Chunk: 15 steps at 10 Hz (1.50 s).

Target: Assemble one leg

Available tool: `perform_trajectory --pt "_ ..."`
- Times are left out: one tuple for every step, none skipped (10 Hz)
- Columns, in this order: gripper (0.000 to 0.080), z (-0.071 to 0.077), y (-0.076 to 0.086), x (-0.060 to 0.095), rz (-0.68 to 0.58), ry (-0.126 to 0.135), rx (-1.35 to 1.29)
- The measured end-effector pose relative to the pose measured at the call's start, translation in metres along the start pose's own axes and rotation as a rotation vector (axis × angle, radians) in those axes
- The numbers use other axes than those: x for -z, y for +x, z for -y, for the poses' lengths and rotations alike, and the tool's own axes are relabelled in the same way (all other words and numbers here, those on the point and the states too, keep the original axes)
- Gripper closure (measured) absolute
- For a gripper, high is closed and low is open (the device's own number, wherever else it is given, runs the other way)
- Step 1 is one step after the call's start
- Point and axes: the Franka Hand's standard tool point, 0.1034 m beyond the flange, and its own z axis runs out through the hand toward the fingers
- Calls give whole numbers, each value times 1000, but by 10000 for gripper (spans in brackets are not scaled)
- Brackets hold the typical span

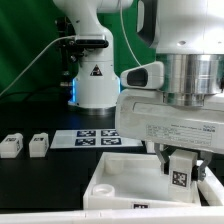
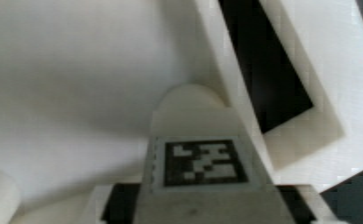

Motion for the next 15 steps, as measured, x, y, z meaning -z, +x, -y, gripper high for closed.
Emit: perform_trajectory --pt "509 0 0 0 0 0 0" --pt "411 0 0 0 0 1 -1" --pt "411 1 0 1 0 2 -2" --pt "239 4 -1 8 7 8 -2" --pt "168 5 0 21 11 18 -5" --pt "155 7 1 30 8 28 -7" --pt "155 10 3 39 2 39 -8" --pt "155 11 2 42 1 45 -7" --pt "151 12 2 43 0 45 -9" --pt "151 11 2 42 0 44 -9" --pt "151 11 2 41 0 44 -9" --pt "151 11 2 41 1 44 -9" --pt "151 11 2 41 1 43 -9" --pt "151 11 2 41 1 43 -9" --pt "151 11 2 40 1 42 -9"
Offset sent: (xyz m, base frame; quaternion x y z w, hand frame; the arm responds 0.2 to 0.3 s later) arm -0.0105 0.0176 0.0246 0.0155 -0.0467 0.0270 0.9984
